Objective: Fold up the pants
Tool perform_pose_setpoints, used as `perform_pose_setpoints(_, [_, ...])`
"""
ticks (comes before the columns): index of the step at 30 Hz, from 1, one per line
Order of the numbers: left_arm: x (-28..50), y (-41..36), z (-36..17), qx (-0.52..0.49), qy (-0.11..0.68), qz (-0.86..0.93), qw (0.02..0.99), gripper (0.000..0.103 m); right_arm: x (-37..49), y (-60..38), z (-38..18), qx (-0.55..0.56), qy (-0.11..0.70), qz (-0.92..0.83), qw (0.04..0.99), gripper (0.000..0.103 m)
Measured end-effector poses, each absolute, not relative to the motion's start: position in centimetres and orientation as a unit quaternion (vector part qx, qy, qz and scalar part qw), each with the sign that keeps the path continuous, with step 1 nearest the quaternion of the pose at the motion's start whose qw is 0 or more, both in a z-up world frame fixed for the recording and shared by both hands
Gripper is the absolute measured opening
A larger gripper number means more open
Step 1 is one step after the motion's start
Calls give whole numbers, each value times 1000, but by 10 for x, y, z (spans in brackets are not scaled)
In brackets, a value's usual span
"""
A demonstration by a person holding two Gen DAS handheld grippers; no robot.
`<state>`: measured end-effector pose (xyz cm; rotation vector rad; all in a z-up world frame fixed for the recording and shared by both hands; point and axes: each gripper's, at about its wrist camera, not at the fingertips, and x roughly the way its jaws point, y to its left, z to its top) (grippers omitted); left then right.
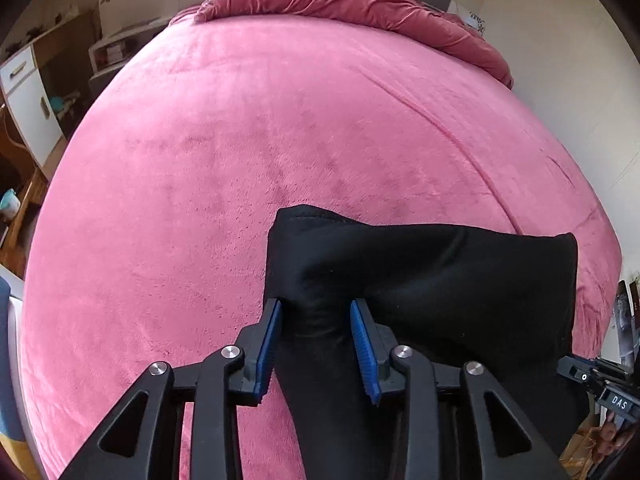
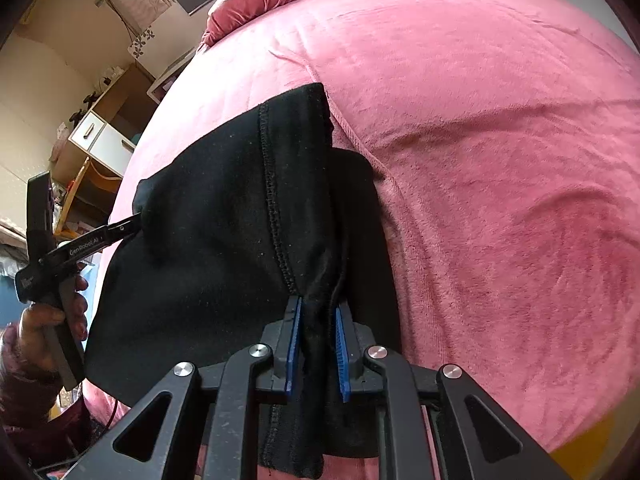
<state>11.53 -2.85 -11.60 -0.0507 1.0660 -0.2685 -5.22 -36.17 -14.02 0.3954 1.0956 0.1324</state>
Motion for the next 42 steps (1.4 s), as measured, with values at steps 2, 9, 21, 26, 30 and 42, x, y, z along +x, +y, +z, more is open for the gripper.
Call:
perform_pose_setpoints(2, [109,-24,-110,-33,500,-129,856,40,-55,-364,-141,193,515,64,833,14])
perform_pose_setpoints(9, [70,2,-95,-64,492,-128,859,55,-60,-369,-141,202,509,64,834,15])
perform_pose_setpoints(21, [30,6,-104,-80,492,-171,850,77,-62,-377,-135,219,506,61,832,20])
perform_pose_setpoints(26, [34,-3,-104,-80,491,-182,848,81,-61,-378,-132,221,505,62,832,22])
perform_pose_setpoints(30, [29,-5,-103,-75,492,-189,847,82,-61,-379,-132,223,504,63,832,23])
perform_pose_setpoints(42, [49,-9,-121,-123,514,-251,811,83,-63,-396,-118,233,492,63,836,69])
